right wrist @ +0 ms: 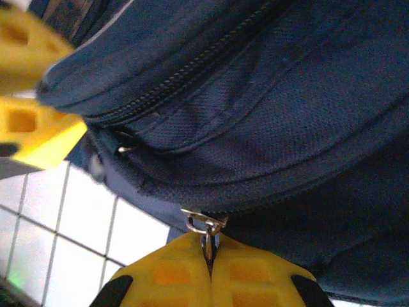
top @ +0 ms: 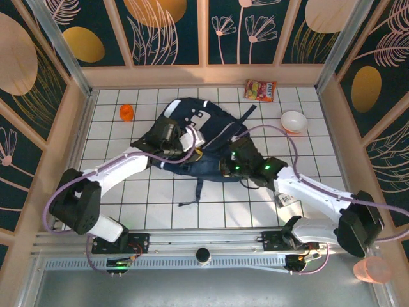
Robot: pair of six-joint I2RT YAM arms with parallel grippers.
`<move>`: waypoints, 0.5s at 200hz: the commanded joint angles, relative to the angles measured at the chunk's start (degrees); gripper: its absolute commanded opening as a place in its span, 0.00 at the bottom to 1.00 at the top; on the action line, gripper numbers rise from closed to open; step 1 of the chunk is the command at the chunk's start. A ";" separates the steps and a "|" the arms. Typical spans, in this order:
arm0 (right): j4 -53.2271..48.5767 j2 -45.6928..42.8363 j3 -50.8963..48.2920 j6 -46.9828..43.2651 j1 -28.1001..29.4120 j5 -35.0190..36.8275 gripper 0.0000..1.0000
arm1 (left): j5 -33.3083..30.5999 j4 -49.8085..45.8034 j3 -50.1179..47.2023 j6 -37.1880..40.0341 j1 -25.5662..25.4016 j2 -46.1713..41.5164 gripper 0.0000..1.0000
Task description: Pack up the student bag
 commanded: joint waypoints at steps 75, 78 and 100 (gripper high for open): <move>3.41 8.99 7.10 -0.22 1.87 -15.33 0.00 | 6.02 1.80 -12.64 23.00 -1.49 -19.18 0.77; 3.34 8.98 7.17 -0.41 1.65 -15.70 0.00 | 5.57 1.62 -12.65 23.61 -1.82 -19.03 0.77; 2.46 8.71 7.07 -1.30 0.18 -18.04 0.00 | 3.51 0.95 -12.54 26.28 -3.27 -16.79 0.78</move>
